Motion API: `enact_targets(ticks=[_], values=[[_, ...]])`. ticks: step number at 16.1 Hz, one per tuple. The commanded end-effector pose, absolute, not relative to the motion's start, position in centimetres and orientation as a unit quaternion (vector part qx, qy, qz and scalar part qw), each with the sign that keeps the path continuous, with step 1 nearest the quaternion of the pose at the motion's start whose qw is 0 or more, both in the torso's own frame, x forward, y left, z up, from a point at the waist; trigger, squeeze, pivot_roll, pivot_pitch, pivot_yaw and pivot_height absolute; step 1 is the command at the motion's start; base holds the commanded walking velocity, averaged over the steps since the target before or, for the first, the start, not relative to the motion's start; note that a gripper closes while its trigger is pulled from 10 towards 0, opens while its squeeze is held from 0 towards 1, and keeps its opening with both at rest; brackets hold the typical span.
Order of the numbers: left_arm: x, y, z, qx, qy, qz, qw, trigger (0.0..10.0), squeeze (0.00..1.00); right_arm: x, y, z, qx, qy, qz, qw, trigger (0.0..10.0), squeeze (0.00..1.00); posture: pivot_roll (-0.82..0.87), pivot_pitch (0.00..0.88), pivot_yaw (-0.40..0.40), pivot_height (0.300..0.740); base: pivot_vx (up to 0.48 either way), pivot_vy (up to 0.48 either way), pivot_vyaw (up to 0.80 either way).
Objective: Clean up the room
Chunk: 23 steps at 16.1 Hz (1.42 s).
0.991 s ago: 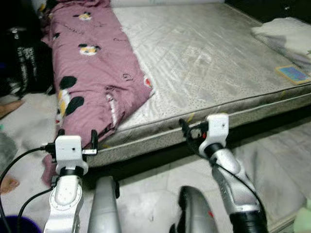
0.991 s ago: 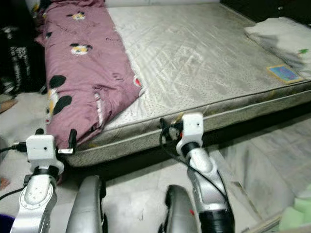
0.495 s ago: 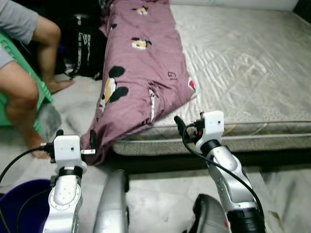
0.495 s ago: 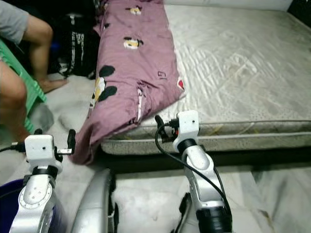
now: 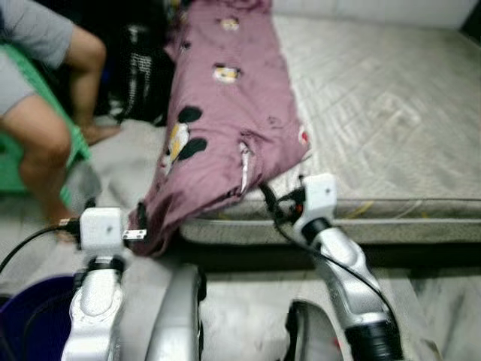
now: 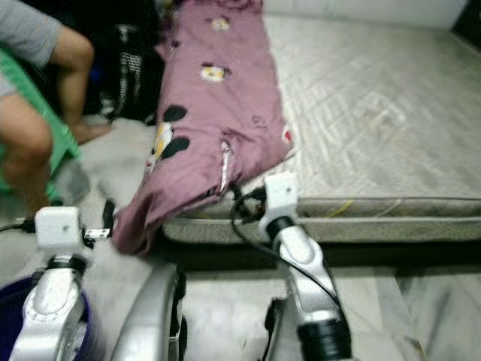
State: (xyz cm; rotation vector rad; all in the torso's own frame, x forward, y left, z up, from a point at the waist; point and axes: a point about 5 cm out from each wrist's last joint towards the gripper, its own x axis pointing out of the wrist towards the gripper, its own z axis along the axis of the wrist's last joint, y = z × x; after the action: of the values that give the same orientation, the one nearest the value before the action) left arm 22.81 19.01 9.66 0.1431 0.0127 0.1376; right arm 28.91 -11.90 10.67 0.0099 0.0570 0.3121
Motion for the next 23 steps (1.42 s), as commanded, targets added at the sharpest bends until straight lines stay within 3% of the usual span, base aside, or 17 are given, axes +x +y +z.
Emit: enact_targets(ticks=[1, 6, 18, 23], values=[[22.82, 18.7, 9.47, 0.069, 0.014, 0.056, 0.996, 10.0, 0.0, 28.83, -12.61, 10.23, 0.005, 0.037, 0.142, 0.989, 10.0, 0.0, 0.05, 0.056, -0.06, 0.564, 0.0, 0.0, 0.0], [22.89, 18.67, 9.51, 0.067, 0.012, 0.053, 0.996, 10.0, 0.0, 28.93, -12.59, 10.21, 0.004, 0.037, 0.141, 0.989, 10.0, 0.0, 0.05, 0.053, -0.062, 0.564, 0.0, 0.0, 0.0], [23.05, 18.48, 9.6, 0.061, 0.009, 0.047, 0.997, 10.0, 0.0, 29.11, -12.65, 10.08, -0.004, 0.04, 0.139, 0.989, 10.0, 0.0, 0.05, 0.057, -0.063, 0.564, 0.357, 0.0, 0.0], [23.15, 18.58, 9.54, 0.067, 0.011, 0.052, 0.996, 10.0, 0.0, 29.22, -12.79, 9.98, -0.005, 0.041, 0.136, 0.99, 10.0, 0.0, 0.04, 0.053, -0.061, 0.564, 0.052, 0.0, 0.0]])
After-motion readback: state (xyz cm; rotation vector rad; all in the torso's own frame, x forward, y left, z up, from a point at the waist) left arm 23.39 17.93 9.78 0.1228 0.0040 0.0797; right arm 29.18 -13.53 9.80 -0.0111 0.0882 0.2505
